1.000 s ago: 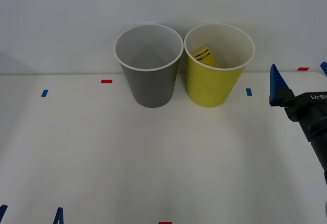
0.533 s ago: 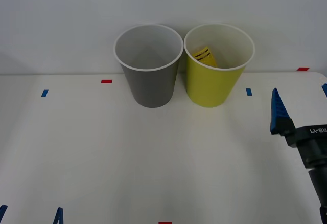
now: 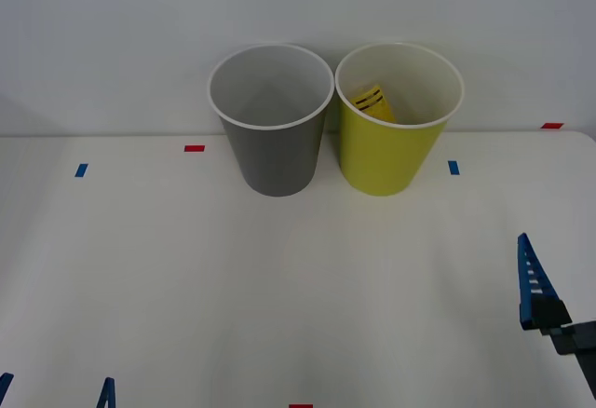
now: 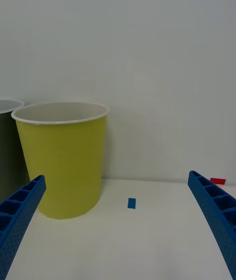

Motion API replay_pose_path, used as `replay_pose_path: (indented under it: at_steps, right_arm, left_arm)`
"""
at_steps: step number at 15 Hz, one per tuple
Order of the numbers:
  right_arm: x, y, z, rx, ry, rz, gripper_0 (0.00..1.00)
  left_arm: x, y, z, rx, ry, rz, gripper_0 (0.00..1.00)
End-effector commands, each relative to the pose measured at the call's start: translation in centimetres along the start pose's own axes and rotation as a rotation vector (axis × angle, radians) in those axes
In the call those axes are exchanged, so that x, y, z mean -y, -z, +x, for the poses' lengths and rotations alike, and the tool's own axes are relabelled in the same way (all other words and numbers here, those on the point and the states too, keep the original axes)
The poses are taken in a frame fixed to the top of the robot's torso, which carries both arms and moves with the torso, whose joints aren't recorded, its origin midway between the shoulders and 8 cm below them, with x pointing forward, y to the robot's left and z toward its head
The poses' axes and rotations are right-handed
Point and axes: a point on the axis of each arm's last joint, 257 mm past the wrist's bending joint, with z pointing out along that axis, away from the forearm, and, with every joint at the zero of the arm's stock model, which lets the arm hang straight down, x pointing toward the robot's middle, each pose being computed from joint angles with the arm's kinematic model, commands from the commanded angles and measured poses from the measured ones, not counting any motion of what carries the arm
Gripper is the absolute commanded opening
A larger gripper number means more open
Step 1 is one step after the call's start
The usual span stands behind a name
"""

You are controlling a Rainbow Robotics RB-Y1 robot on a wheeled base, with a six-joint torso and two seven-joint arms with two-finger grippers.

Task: Put cans in the gray bin and PET bottles in the light green bin.

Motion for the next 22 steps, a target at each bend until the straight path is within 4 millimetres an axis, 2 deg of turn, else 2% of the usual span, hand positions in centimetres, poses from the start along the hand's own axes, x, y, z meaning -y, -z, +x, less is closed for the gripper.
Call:
replay_pose_path:
  at_steps: [1, 4, 12, 16, 22]
  right_arm:
    - [-0.3, 2.3, 0.2, -0.017, -0.012, 0.000, 1.00]
    - [-0.1, 5.2, 0.6, -0.055, -0.009, 0.010, 1.00]
    - [-0.1, 9.9, 0.3, -0.102, -0.041, 0.050, 1.00]
    - [-0.2, 10.7, 0.6, -0.120, -0.057, 0.059, 1.00]
    - [-0.3, 10.7, 0.6, -0.118, -0.069, 0.067, 1.00]
  left_arm:
    - [0.0, 0.0, 0.0, 0.000, 0.000, 0.000, 1.00]
    - [0.0, 0.0, 0.0, 0.000, 0.000, 0.000, 1.00]
    - [0.0, 0.0, 0.0, 0.000, 0.000, 0.000, 1.00]
    - [0.0, 0.0, 0.0, 0.000, 0.000, 0.000, 1.00]
    - [0.0, 0.0, 0.0, 0.000, 0.000, 0.000, 1.00]
